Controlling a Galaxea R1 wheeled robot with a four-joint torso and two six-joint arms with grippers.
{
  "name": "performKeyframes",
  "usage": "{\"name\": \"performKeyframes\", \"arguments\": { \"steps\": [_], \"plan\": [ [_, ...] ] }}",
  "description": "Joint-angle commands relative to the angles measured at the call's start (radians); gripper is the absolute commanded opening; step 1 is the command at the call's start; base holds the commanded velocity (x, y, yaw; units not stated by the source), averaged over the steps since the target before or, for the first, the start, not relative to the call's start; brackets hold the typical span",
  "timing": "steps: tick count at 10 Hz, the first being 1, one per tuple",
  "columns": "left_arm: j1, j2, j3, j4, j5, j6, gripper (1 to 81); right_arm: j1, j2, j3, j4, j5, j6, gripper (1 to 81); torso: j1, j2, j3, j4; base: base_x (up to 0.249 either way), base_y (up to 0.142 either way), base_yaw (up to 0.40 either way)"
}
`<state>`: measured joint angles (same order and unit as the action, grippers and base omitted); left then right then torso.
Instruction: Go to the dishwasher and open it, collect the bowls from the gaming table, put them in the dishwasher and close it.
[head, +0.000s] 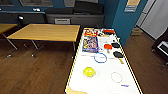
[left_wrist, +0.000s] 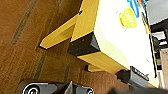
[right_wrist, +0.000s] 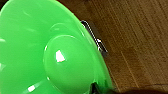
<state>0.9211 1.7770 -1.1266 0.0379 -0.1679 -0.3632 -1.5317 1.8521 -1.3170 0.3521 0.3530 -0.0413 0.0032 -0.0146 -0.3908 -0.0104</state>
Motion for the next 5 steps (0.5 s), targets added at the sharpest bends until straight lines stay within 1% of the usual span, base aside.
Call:
{"name": "performKeyframes", "arguments": {
  "steps": [1,2,3,5],
  "plan": [
    [-0.398,0.027,0.033,-0.102,0.365,-0.155,81.1,0.027,-0.046,-0.007,-0.005,-0.063,-0.002,1.0,0.0,0.0,0.0,0.0,0.0,0.0,0.0],
    [-0.467,0.069,0.004,-0.102,0.43,-0.2,81.1,0.034,-0.038,-0.011,-0.005,-0.063,-0.002,1.0,0.0,0.0,0.0,0.0,0.0,0.0,0.0],
    [-0.517,0.111,-0.025,-0.101,0.474,-0.247,81.1,0.041,-0.034,-0.013,-0.005,-0.063,-0.002,1.0,0.0,0.0,0.0,0.0,0.0,0.0,0.0],
    [-0.552,0.168,-0.098,-0.102,0.479,-0.321,81.1,0.058,-0.026,-0.013,-0.007,-0.065,-0.003,1.0,0.0,0.0,0.0,0.0,0.0,0.0,0.0]
  ]
}}
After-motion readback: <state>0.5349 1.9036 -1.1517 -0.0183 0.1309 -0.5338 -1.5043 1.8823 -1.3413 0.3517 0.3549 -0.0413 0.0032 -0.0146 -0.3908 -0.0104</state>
